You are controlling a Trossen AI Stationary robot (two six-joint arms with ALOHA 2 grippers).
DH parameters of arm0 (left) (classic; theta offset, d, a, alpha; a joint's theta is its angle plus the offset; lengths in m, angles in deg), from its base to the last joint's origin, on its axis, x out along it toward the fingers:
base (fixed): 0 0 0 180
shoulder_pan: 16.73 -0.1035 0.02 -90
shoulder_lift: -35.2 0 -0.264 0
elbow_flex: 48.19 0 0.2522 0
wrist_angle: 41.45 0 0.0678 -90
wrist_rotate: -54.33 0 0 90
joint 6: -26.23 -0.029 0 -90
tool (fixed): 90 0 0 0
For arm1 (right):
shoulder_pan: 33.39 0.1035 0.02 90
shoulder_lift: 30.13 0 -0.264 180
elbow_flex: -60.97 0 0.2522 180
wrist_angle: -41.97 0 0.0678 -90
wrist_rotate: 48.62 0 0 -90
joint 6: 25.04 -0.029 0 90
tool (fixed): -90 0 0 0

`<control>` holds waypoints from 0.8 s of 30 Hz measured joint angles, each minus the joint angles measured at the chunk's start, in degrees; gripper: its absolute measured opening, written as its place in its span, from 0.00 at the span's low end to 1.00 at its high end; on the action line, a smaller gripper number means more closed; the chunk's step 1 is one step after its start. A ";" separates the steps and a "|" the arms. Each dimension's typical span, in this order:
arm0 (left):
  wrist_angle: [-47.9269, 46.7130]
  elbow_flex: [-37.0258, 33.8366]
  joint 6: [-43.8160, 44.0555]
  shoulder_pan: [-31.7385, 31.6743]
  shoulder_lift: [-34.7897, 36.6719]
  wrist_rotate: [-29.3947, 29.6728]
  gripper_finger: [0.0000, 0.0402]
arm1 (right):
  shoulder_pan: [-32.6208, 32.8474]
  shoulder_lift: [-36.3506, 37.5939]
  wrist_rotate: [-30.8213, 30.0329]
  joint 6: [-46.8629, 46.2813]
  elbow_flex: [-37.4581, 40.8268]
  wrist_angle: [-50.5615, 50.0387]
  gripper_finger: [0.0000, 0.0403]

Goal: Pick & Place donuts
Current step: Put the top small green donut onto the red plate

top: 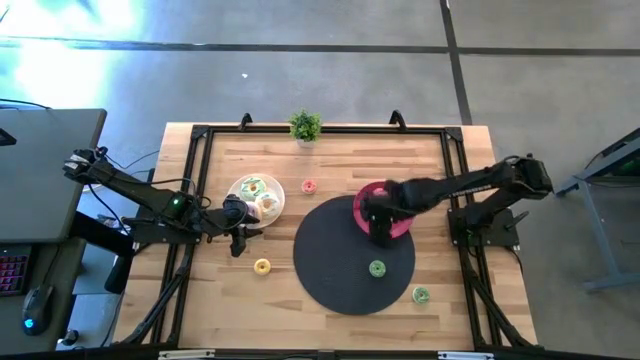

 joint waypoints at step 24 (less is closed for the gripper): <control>0.00 0.00 0.02 0.00 0.00 0.09 0.42 | 23.31 -0.02 -1.59 -1.78 26.32 41.96 0.36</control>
